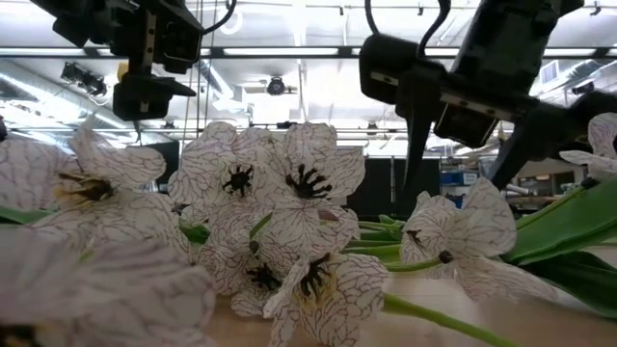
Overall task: Sort flowers into vase by color
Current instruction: Put the bottom red flower into the right transparent vase
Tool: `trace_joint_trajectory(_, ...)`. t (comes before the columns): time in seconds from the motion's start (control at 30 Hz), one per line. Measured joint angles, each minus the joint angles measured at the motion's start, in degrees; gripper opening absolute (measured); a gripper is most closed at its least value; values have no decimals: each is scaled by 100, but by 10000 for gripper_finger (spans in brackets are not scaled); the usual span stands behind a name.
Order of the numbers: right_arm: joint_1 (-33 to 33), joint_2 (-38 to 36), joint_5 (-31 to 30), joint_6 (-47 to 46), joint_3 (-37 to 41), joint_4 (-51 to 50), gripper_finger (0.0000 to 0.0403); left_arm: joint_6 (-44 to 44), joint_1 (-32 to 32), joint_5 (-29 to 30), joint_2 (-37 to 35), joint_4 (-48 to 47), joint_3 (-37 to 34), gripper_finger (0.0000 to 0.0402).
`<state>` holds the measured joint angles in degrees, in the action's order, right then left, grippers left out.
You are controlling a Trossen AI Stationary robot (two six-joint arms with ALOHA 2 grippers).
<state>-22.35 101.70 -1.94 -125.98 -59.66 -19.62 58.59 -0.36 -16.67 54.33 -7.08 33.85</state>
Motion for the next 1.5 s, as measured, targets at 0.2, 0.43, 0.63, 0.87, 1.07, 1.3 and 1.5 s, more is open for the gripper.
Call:
trace_joint_trajectory(0.2, -15, 739, 215, 216, -176, 980, 232, -2, 2, 2, 0, 1, 0, 308)
trace_joint_trajectory(0.43, -33, 988, 294, 748, -678, 485, 217, 12, 0, 0, 0, 2, 0, 308)
trace_joint_trajectory(0.63, -213, 965, 645, 840, -699, 265, 177, 13, 0, -4, 0, -1, 0, 308)
trace_joint_trajectory(0.87, -386, 965, 391, 459, -697, 541, 114, 15, 0, -12, 0, -3, 2, 308)
trace_joint_trajectory(1.07, -371, 974, 6, 445, -697, 914, 100, 16, 0, -13, 0, -3, 2, 308)
trace_joint_trajectory(1.3, -276, 976, -4, 495, -697, 796, 102, 22, 0, -214, 0, -5, 0, 308)
trace_joint_trajectory(1.5, -280, 976, 68, 618, -697, 962, 103, 14, 0, -212, 0, -5, 0, 308)
